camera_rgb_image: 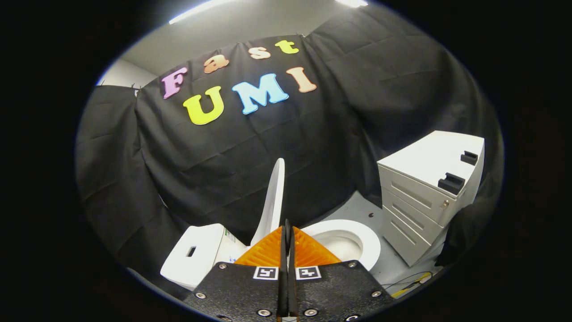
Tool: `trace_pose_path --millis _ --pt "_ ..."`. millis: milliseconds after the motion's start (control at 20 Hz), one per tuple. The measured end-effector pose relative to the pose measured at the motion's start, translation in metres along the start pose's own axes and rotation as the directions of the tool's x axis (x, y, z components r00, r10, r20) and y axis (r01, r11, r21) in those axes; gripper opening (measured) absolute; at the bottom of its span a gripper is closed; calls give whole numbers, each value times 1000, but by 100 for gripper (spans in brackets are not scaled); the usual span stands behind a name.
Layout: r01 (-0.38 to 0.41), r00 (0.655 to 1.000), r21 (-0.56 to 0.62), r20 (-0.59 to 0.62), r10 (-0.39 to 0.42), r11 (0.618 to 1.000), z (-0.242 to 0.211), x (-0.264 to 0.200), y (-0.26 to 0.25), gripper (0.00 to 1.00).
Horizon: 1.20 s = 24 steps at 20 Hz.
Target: Open the toilet lid.
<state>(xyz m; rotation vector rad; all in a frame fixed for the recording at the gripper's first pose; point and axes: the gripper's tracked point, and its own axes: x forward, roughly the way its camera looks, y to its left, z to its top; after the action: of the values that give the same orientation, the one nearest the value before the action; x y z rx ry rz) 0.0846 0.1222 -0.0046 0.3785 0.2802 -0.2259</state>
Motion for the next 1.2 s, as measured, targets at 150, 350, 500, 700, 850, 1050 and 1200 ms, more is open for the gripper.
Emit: trace_pose_path --millis 150,350,500,700,850,1050,1200 --pt "-12 1000 -45 15 13 999 3 -2 16 0" --pt "0 999 -76 32 3 997 6 -3 29 0" --pt "-28 999 -125 43 33 992 12 -7 54 0" --pt "-45 996 -208 65 60 977 13 -11 75 0" --pt "-54 995 -250 68 73 967 15 -13 92 0" --pt "-81 992 -315 70 108 945 16 -17 123 0" --pt "-90 990 -350 70 122 933 13 -19 136 0"
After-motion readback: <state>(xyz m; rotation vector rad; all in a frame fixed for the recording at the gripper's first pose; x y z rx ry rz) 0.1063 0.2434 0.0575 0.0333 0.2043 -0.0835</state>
